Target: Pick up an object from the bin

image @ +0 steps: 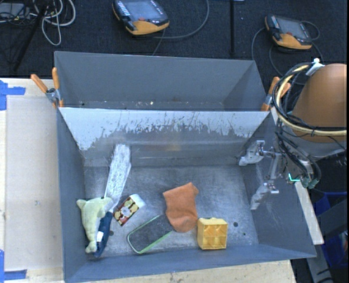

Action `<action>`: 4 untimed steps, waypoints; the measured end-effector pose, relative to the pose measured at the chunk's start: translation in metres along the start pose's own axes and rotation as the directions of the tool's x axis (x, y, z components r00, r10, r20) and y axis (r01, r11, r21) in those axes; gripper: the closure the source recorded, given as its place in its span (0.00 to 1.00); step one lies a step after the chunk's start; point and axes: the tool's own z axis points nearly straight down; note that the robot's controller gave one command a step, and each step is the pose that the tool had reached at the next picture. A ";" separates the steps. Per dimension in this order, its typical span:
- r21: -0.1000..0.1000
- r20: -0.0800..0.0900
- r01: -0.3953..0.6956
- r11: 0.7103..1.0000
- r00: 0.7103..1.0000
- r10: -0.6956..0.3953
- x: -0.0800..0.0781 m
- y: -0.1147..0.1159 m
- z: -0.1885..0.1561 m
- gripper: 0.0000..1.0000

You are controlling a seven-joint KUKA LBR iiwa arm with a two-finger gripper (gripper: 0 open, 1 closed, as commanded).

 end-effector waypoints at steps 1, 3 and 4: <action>0.001 0.007 0.002 1.000 1.000 -0.002 -0.001 0.000 -0.003 0.00; 0.000 0.048 -0.097 0.995 0.994 0.096 0.006 0.038 0.142 0.00; 0.000 0.048 -0.095 0.995 0.994 0.095 0.006 0.038 0.142 0.00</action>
Offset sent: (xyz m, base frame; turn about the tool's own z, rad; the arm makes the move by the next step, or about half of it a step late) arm -0.0174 0.0381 -0.1476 0.0978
